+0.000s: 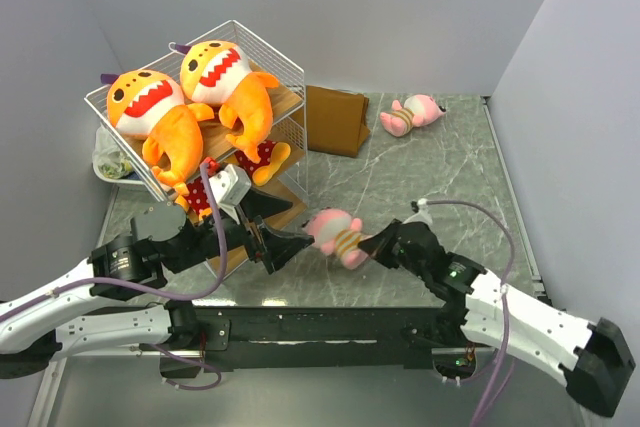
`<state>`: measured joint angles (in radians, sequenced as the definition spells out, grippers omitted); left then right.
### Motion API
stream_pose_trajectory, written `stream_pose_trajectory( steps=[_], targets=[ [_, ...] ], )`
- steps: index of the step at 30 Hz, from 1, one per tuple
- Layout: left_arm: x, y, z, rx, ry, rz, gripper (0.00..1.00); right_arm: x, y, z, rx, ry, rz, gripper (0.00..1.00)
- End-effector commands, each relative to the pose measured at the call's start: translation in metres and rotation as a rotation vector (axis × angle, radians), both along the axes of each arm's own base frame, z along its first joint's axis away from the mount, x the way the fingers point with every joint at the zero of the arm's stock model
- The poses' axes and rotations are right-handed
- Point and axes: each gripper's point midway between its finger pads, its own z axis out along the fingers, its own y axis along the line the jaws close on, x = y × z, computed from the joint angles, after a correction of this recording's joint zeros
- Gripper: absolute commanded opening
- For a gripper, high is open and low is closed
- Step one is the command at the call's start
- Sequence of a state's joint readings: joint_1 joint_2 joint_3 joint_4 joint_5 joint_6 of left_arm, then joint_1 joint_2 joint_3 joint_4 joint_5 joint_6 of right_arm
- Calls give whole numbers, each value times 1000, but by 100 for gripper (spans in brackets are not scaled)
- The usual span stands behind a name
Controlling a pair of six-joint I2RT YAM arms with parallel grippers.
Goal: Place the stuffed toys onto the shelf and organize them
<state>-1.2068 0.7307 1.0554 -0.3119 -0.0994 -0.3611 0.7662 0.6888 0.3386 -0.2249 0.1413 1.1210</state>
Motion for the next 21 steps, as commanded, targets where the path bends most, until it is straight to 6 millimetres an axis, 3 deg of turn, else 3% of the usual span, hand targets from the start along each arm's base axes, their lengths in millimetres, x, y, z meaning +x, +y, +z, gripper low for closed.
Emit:
stream_pose_trajectory(
  steps=[1, 3, 4, 6, 7, 9, 10, 12, 13, 18, 20, 21],
  targets=[
    [-3, 3, 33, -85, -34, -9, 97, 7, 57, 57, 204, -94, 20, 0],
    [-4, 2, 34, -89, -36, -12, 96, 10, 79, 80, 273, -120, 34, 0],
    [-4, 3, 37, -94, -36, -11, 96, 9, 92, 72, 271, -94, 44, 0],
    [-4, 2, 39, -94, -35, -12, 96, 1, 121, 88, 345, -95, 71, 0],
    [-4, 2, 41, -99, -37, -15, 96, 1, 134, 73, 313, -72, 82, 0],
    [-5, 3, 43, -102, -33, -14, 96, -1, 159, 86, 348, -89, 110, 0],
    [-4, 4, 44, -106, -33, -10, 97, -1, 170, 73, 321, -77, 117, 0],
    [-6, 7, 47, -117, -34, -12, 97, 0, 188, 84, 367, -101, 120, 0],
    [-6, 8, 47, -119, -35, -12, 96, 1, 195, 74, 356, -96, 119, 0],
    [-9, 17, 56, -157, -42, -9, 96, 13, 223, 88, 424, -146, 101, 0],
    [-9, 19, 56, -160, -43, -5, 96, 15, 234, 77, 393, -136, 99, 0],
    [-9, 20, 56, -157, -43, -5, 97, 17, 242, 85, 413, -142, 96, 0]
  ],
)
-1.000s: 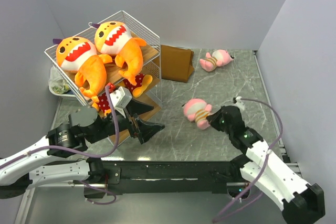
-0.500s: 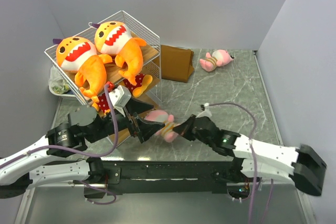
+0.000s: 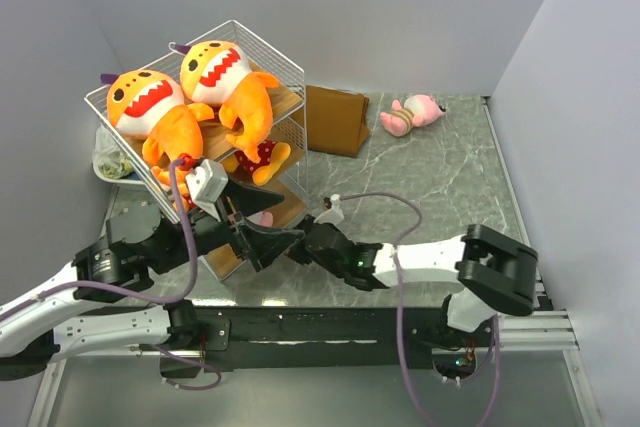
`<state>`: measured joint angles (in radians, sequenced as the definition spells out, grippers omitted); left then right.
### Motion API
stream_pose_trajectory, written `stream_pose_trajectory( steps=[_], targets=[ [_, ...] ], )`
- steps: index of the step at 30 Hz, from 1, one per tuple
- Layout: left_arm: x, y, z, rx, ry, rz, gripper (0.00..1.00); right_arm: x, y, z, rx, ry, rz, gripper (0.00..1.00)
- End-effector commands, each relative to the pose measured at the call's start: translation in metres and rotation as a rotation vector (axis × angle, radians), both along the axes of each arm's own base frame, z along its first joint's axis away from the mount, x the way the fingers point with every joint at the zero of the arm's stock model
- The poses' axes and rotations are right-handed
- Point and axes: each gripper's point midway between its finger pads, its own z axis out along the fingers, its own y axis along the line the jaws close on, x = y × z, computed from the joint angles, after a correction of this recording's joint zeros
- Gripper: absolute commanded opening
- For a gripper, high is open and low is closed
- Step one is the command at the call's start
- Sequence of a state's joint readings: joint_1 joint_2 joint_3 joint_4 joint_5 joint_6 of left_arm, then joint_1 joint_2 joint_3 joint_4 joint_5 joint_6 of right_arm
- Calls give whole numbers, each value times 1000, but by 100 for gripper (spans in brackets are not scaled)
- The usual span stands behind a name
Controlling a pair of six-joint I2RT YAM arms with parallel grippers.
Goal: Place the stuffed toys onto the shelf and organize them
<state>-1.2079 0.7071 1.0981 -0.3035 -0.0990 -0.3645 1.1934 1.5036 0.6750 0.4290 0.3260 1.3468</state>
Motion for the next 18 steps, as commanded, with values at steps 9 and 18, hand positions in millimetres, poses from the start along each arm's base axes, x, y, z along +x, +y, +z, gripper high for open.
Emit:
stream_pose_trajectory(
  steps=[9, 18],
  targets=[
    [-6, 9, 30, -91, -19, -8, 96, 32, 71, 38, 152, -46, -80, 0],
    [-6, 12, 32, -97, -21, -5, 97, 33, 85, 5, 76, 10, -95, 0]
  ],
)
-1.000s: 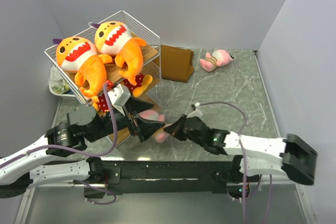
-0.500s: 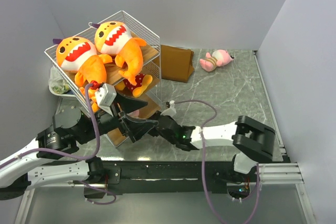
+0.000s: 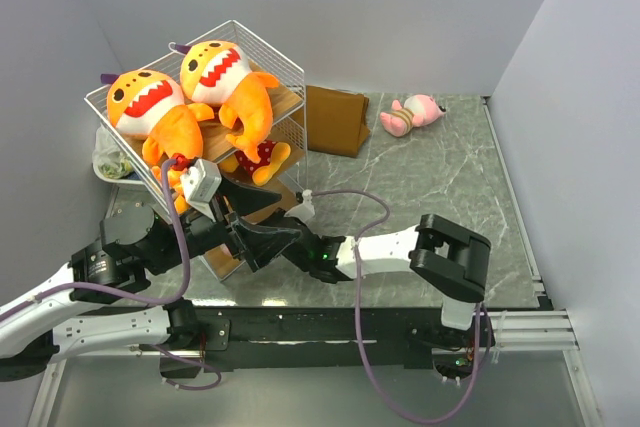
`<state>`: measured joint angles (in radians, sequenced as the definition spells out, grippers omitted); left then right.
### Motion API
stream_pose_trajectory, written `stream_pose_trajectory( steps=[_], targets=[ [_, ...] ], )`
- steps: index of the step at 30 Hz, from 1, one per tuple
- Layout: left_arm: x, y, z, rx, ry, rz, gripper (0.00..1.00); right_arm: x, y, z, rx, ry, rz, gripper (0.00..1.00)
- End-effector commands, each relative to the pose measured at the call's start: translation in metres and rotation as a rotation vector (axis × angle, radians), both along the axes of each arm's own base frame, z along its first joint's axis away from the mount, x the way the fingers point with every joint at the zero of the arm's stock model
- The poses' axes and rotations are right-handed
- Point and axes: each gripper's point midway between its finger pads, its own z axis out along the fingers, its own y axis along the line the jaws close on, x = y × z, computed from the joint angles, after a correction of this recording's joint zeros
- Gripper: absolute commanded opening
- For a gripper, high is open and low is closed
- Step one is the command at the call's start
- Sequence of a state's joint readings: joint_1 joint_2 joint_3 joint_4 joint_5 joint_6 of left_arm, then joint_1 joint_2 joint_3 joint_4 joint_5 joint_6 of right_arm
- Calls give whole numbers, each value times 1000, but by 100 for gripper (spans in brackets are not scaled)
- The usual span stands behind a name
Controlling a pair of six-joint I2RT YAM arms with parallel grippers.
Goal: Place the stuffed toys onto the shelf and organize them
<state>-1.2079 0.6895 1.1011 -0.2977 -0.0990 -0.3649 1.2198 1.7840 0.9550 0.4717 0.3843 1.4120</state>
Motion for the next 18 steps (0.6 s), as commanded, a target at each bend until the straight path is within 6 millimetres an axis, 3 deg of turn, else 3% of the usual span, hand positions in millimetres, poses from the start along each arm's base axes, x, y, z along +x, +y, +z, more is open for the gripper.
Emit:
stream_pose_trajectory(
  steps=[1, 12, 18],
  targets=[
    [-5, 8, 27, -77, -13, -6, 96, 9, 10, -6, -17, 2, -47, 1],
    [-6, 13, 27, -92, -13, -3, 97, 6, 24, -21, -77, 1, -29, 14],
    [-5, 10, 25, -91, -11, -7, 96, 9, 25, -27, -79, 32, -62, 9]
  ],
)
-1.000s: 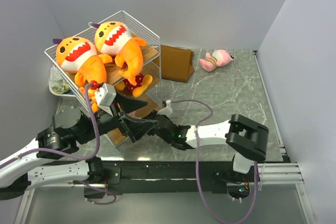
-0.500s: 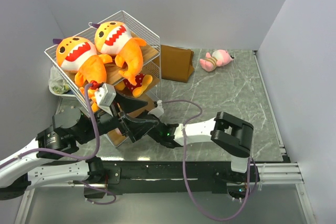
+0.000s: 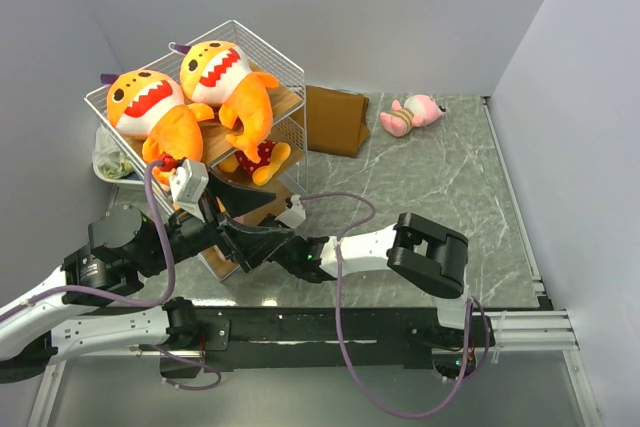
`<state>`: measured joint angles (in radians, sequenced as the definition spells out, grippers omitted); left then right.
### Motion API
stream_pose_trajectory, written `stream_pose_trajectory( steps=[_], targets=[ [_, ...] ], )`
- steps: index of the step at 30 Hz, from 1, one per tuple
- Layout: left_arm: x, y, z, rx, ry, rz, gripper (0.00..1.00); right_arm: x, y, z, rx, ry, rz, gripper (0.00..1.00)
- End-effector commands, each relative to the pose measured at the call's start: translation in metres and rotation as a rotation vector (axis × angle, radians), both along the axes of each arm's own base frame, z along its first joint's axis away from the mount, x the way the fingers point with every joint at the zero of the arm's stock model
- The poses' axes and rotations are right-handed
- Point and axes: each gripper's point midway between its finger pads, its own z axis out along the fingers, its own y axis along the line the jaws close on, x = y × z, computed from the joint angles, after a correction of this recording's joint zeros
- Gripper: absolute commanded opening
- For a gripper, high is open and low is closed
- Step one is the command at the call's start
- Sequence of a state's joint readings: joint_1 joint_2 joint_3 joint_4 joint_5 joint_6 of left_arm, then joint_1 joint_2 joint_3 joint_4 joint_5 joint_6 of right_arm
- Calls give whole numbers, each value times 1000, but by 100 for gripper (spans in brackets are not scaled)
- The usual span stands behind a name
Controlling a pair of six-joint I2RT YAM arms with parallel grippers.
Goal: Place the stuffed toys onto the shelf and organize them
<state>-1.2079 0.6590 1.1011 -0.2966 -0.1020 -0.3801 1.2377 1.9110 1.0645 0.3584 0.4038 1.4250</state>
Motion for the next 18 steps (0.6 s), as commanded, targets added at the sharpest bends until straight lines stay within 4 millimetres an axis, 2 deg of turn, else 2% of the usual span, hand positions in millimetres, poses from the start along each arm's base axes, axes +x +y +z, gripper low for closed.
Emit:
stream_pose_trajectory(
  steps=[1, 6, 9, 12, 13, 16, 18],
  targets=[
    [-2, 0, 16, -52, -12, -9, 96, 10, 8, 13, 30, -11, -63, 8],
    [-2, -2, 18, -48, -11, -14, 96, 15, 10, 11, 32, -1, -92, 7],
    [-3, -2, 18, -43, -10, -17, 97, 14, 12, 11, 15, -9, -80, 11],
    [-2, -1, 17, -39, -7, -11, 96, 13, 11, 16, 21, -25, -65, 24],
    [-2, 1, 17, -42, -8, -8, 97, 14, 12, 25, 49, -43, -58, 34],
    [-2, 4, 19, -48, -14, 1, 96, 12, 5, 42, 55, -91, -43, 50],
    [-2, 4, 18, -46, -13, -1, 96, 12, -4, 55, 54, -116, -44, 54]
  ],
)
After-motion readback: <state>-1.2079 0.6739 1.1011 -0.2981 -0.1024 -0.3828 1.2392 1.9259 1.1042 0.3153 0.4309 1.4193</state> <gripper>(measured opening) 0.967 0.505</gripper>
